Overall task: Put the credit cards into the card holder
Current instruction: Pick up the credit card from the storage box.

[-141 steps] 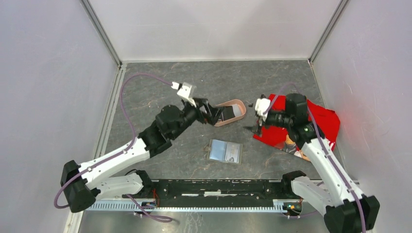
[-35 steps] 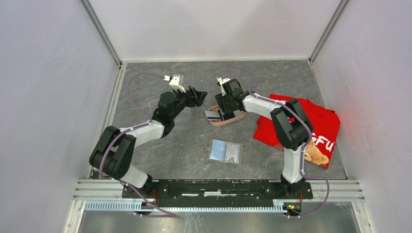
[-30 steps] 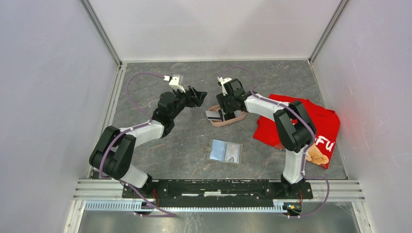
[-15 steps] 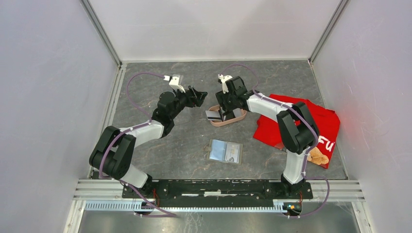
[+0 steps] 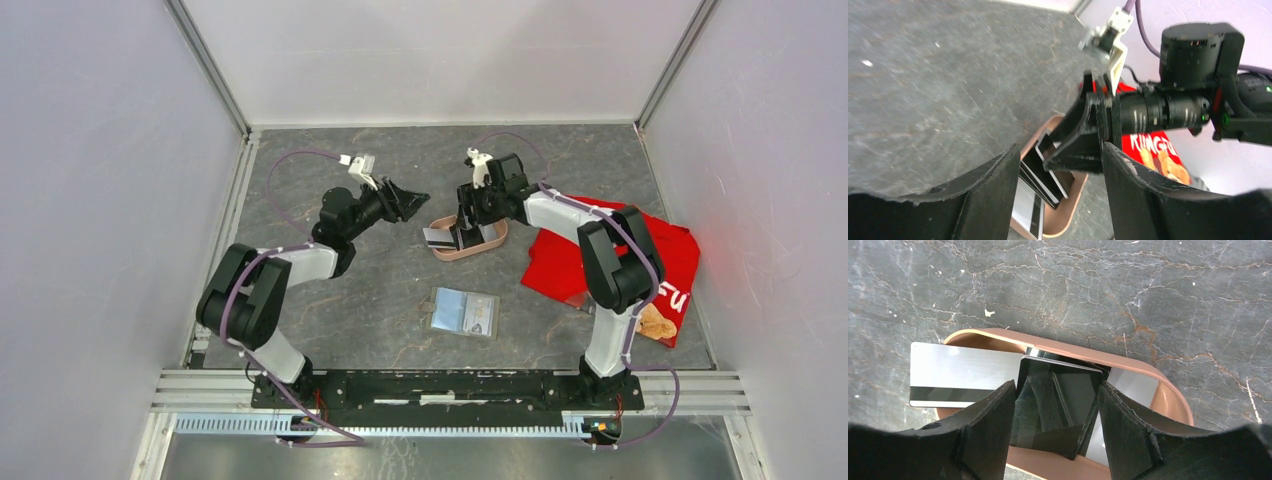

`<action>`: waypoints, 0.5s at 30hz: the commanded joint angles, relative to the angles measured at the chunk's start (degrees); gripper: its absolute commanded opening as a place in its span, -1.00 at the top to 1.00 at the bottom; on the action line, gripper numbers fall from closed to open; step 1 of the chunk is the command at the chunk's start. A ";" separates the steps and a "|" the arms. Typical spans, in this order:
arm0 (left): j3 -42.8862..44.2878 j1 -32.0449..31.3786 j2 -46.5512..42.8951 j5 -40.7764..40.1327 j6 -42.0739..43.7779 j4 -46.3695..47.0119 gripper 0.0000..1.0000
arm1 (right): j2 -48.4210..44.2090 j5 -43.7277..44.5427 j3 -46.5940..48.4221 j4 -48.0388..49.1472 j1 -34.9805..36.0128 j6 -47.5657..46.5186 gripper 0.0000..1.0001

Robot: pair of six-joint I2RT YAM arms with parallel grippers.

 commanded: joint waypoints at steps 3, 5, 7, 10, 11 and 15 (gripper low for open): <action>4.11 -0.03 5.18 12.61 -8.23 0.97 -0.32 | -3.39 -10.62 -1.72 6.22 -4.25 3.40 -0.28; 5.89 -0.73 6.58 13.27 -8.17 -1.88 -0.16 | -3.42 -11.75 -2.03 6.85 -4.91 3.84 -0.29; 8.12 -1.33 8.16 14.16 -8.12 -4.67 0.05 | -3.17 -13.67 -2.33 7.71 -5.74 5.23 -0.29; 12.15 -2.70 10.54 15.21 -6.07 -11.74 0.22 | -2.62 -16.85 -2.38 8.66 -6.95 6.98 -0.29; 13.48 -3.45 11.48 15.25 -5.53 -13.55 0.28 | -2.62 -17.58 -2.56 9.10 -7.22 7.43 -0.29; 17.38 -5.49 14.28 16.52 -4.29 -18.52 0.52 | -2.75 -19.71 -3.69 10.65 -8.04 8.83 -0.29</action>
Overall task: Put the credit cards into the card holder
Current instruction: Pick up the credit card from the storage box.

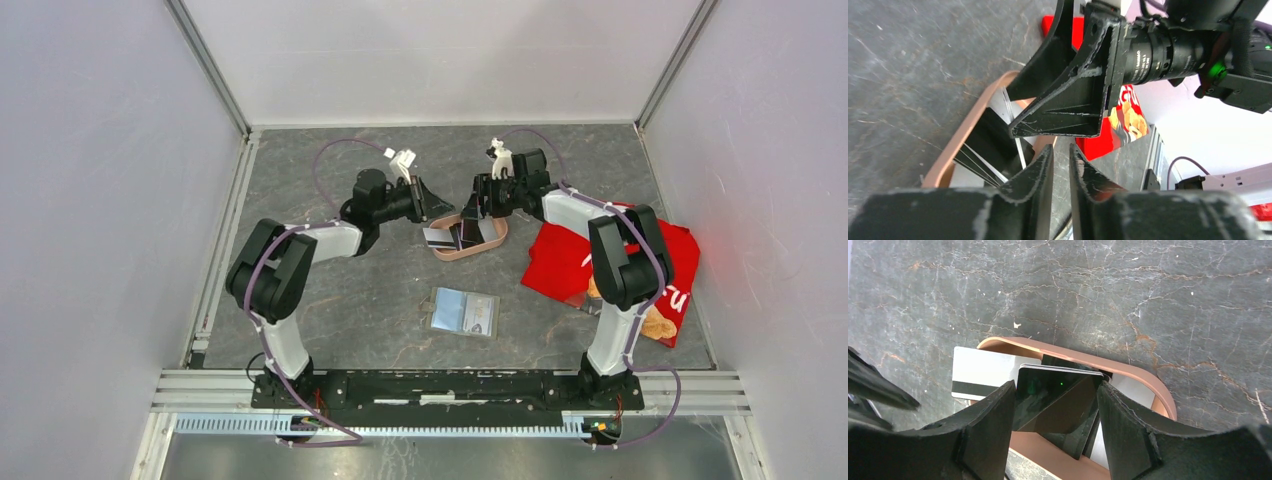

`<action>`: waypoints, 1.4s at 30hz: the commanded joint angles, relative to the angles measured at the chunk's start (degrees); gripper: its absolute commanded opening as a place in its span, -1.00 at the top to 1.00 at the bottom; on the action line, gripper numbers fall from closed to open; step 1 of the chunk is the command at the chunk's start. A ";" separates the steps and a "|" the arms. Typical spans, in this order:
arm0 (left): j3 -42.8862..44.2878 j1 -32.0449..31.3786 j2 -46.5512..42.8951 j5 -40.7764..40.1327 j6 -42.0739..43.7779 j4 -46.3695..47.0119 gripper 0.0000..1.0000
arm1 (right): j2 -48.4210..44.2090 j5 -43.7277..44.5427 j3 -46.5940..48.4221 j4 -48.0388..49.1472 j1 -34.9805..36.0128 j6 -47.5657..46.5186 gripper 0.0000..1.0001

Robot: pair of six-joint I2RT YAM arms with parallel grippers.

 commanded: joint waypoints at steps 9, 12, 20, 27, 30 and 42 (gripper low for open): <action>8.16 -3.51 3.65 -3.04 5.25 -19.14 0.76 | -2.74 -5.71 -2.39 3.99 -1.79 2.82 -0.26; 7.82 -4.00 2.90 -4.55 5.87 -20.54 0.77 | -3.18 -6.48 -2.71 4.01 -2.24 3.13 -0.26; 10.66 -4.59 5.90 -1.10 6.63 -21.65 0.72 | -3.38 -8.00 -3.19 6.36 -2.53 4.11 -0.26; 11.90 -4.89 7.10 0.26 6.88 -22.08 0.69 | -3.30 -8.51 -3.31 6.53 -2.58 4.06 -0.26; 12.53 -5.14 7.39 -0.46 7.47 -23.15 0.68 | -3.39 -8.69 -3.33 6.58 -2.56 4.12 -0.26; 13.05 -5.61 7.05 -3.41 8.48 -25.26 0.67 | -3.92 -9.24 -3.71 6.71 -2.96 3.84 -0.26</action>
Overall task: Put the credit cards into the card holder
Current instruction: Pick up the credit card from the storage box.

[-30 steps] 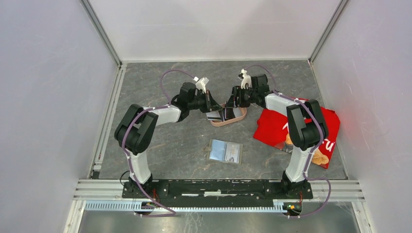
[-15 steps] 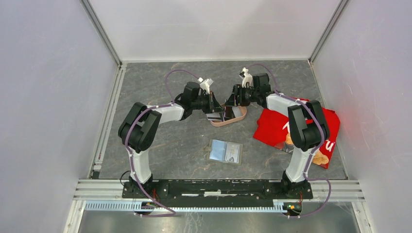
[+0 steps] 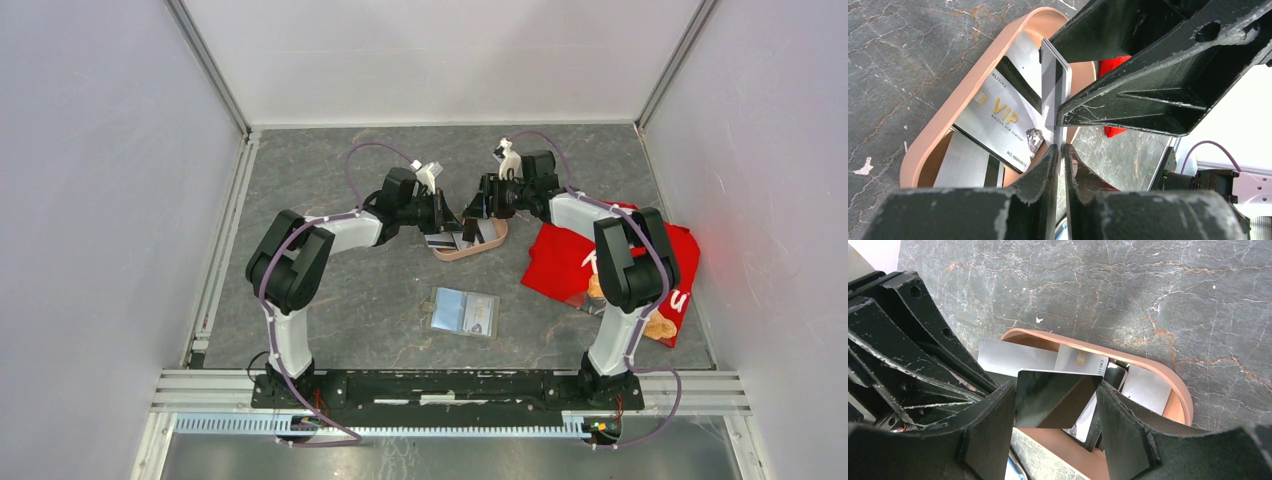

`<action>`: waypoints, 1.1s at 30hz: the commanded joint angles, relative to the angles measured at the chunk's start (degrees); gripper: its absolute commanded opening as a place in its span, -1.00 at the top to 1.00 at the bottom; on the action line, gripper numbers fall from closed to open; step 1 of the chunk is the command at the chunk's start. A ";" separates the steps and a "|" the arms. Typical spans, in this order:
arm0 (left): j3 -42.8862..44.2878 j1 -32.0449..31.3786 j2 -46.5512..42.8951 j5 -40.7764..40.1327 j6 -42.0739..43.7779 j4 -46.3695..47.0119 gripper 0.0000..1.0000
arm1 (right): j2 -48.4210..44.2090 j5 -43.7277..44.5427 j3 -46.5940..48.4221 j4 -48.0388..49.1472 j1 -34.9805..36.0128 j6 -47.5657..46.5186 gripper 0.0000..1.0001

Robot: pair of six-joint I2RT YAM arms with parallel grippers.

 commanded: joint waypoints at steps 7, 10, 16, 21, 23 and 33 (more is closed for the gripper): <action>0.85 -0.12 -0.50 -0.51 3.17 1.23 0.61 | -2.73 -1.52 -0.67 2.10 -0.93 -0.33 -0.26; -0.10 0.16 -1.06 -0.05 2.72 2.75 0.54 | -2.72 -1.67 -0.77 2.10 -0.94 -0.52 -0.26; -0.71 0.43 -1.35 0.95 2.44 3.93 0.21 | -2.99 -2.37 -0.98 2.41 -1.15 -1.74 -0.27; -2.27 0.90 -2.31 1.70 1.74 6.32 0.15 | -3.07 -3.91 -1.31 3.13 -1.67 -3.30 -0.28; -3.08 1.17 -2.69 2.41 1.21 7.83 0.15 | -2.92 -4.80 -1.37 3.46 -2.05 -3.47 -0.28; -3.81 1.29 -2.54 6.15 0.82 11.02 0.12 | -2.02 -8.38 -1.86 5.79 -2.81 -2.84 -0.30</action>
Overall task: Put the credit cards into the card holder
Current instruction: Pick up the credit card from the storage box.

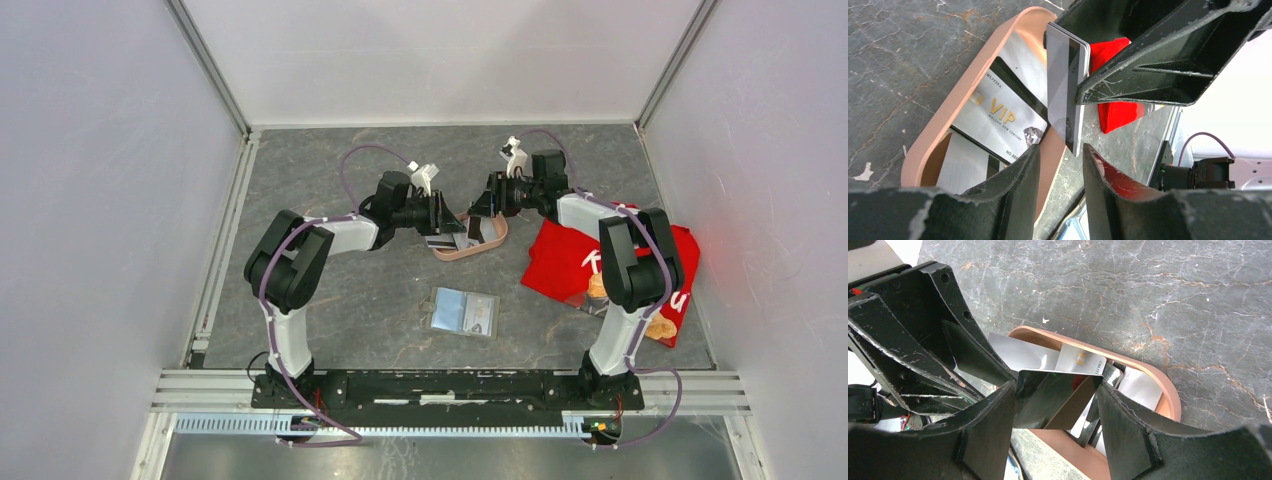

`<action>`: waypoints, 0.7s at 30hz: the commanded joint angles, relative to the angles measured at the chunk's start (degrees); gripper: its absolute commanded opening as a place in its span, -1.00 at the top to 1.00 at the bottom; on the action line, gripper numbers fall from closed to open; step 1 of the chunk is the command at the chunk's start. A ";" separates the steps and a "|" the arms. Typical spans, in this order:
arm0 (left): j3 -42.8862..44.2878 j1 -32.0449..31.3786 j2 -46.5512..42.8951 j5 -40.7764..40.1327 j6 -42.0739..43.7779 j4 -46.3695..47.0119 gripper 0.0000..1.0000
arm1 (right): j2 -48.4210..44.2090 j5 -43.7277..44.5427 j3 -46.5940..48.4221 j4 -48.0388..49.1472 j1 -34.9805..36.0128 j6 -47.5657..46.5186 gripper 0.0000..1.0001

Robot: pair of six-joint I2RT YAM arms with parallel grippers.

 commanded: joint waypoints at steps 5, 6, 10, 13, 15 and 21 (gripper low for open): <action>-0.48 0.11 -2.39 3.41 0.75 4.80 0.11 | -1.09 -3.16 -0.48 2.97 -0.31 -0.56 -0.30; -0.44 0.15 -2.39 3.42 0.68 4.80 0.11 | -1.06 -3.20 -0.40 3.01 -0.32 -0.51 -0.30; -0.35 0.14 -2.40 2.79 0.66 4.48 0.11 | -1.27 -3.29 -0.44 3.10 -0.33 -0.47 -0.30; -0.11 0.14 -2.21 2.46 0.66 4.01 0.11 | -1.21 -3.55 -0.47 3.15 -0.30 -0.45 -0.31; 0.00 0.11 -2.17 2.39 0.75 3.84 0.12 | -1.25 -3.63 -0.47 3.19 -0.35 -0.37 -0.31; -0.08 0.15 -2.31 1.87 0.78 3.75 0.15 | -1.23 -3.64 -0.46 3.19 -0.36 -0.31 -0.31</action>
